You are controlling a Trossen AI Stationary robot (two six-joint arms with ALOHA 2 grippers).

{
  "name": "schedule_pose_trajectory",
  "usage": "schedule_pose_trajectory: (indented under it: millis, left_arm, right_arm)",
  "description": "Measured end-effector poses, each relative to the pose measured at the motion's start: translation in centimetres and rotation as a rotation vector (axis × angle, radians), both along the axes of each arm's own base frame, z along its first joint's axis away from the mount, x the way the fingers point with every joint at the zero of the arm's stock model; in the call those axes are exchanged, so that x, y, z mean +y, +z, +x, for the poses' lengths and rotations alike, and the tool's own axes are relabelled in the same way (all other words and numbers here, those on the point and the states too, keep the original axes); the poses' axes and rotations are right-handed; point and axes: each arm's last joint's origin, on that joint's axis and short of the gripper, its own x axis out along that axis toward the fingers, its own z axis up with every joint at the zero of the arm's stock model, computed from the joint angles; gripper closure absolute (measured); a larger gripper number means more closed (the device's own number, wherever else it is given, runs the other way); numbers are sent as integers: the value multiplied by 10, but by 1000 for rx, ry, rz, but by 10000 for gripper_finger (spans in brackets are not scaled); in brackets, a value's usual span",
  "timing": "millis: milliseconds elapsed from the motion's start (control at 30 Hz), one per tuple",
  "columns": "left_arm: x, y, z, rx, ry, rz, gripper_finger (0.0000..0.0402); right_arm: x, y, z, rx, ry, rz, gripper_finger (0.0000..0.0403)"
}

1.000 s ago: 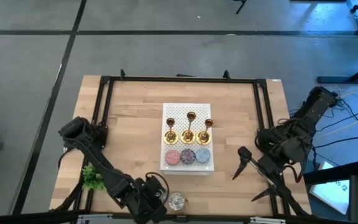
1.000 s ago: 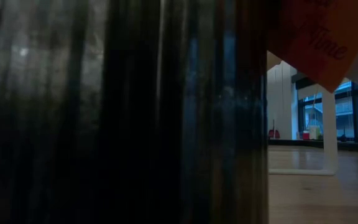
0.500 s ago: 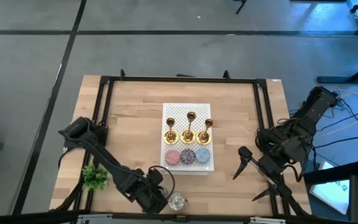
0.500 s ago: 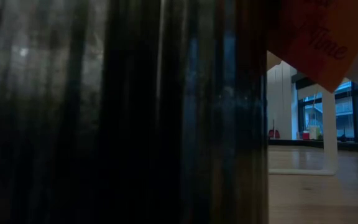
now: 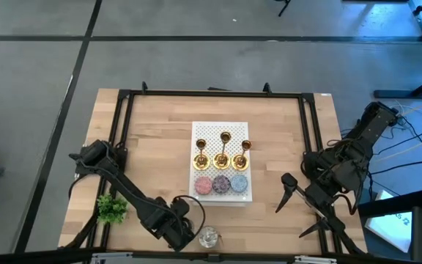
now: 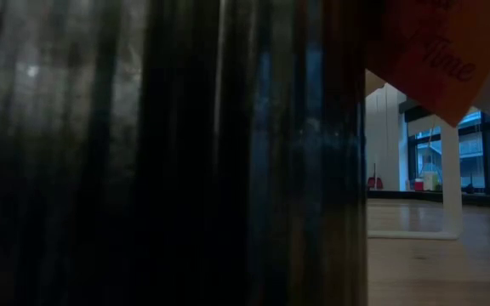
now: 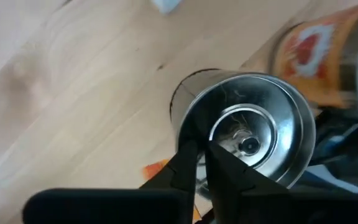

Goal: Pick & Place candle stick holders
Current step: Put the left silver scented candle on the shelf

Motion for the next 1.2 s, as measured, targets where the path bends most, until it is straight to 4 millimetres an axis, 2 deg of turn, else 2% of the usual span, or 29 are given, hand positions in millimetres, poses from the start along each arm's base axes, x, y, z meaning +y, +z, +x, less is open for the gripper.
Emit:
schedule_pose_trajectory:
  millis: [200,500,867,1033,1200]
  left_arm:
    - [1,0,-2,25,3,8,399]
    - [8,-1,-13,113,64,94,391]
    - [12,1,-19,119,157,153,399]
    - [10,27,-23,-85,165,124,400]
    - [15,80,-45,-339,176,138,399]
  right_arm:
    - [-1,1,-1,0,3,1,12]
    - [-1,1,-1,0,3,1,12]
    - [-1,1,-1,0,3,0,12]
    - [-1,1,-1,0,2,1,12]
    - [-2,1,-2,1,-16,2,12]
